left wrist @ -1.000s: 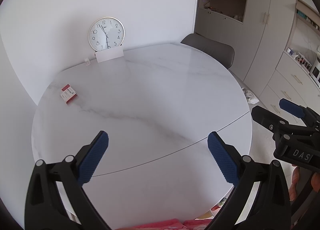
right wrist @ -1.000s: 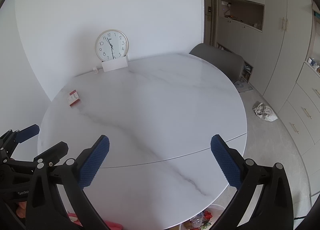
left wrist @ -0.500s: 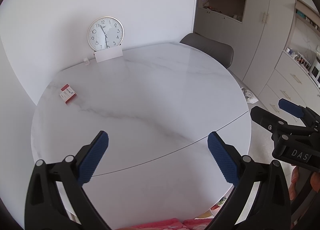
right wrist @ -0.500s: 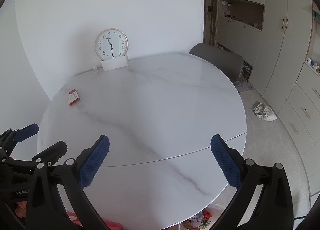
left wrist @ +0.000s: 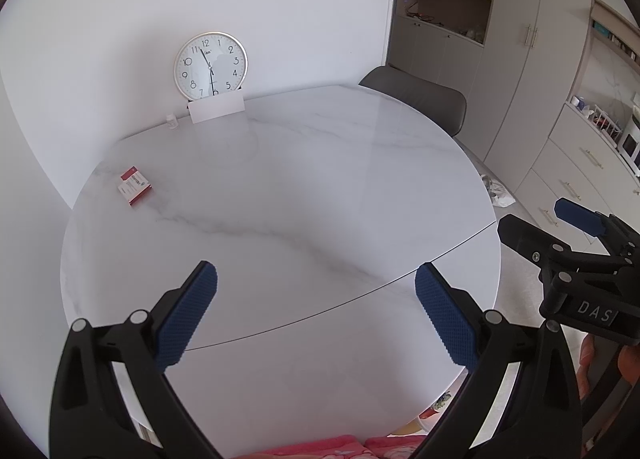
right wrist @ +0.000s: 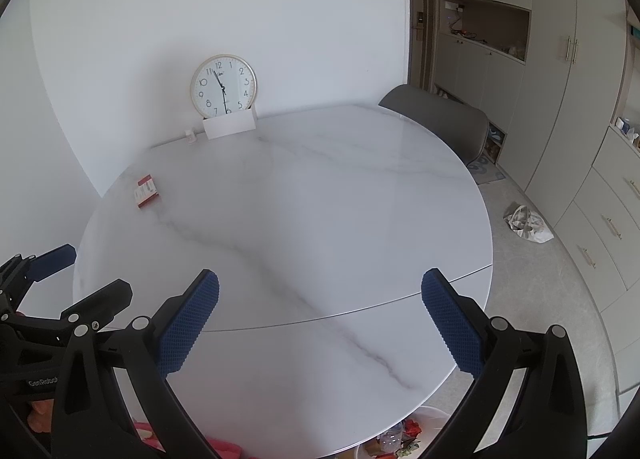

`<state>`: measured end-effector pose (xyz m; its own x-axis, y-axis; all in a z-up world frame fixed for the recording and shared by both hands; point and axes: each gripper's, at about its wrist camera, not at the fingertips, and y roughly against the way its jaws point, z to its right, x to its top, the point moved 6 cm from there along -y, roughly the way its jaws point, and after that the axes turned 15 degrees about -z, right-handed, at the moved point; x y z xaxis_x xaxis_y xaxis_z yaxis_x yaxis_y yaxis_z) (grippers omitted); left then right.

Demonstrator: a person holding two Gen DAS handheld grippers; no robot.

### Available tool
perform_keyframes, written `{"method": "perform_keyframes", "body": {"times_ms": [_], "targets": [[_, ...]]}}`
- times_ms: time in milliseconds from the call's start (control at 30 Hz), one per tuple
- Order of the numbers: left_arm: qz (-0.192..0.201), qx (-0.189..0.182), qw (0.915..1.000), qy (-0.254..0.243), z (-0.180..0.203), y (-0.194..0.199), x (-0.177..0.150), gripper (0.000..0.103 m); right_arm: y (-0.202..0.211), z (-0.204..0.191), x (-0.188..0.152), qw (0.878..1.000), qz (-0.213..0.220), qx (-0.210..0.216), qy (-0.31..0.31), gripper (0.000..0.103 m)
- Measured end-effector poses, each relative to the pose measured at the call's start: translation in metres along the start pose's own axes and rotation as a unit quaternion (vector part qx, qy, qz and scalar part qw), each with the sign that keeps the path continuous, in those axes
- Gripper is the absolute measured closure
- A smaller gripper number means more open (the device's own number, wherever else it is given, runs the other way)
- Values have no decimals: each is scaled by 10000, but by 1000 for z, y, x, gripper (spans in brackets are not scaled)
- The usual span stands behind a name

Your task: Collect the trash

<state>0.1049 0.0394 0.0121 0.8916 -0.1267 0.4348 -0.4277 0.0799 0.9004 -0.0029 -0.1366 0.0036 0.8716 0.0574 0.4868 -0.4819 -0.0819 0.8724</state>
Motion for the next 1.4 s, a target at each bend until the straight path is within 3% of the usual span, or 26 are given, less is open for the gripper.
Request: {"method": "perform_keyframes", "body": {"times_ms": [1400], "targets": [[-12,-3,10000,-43,-4,-4,2,8,-1,3,0,10000,-52,9,51,2]]}}
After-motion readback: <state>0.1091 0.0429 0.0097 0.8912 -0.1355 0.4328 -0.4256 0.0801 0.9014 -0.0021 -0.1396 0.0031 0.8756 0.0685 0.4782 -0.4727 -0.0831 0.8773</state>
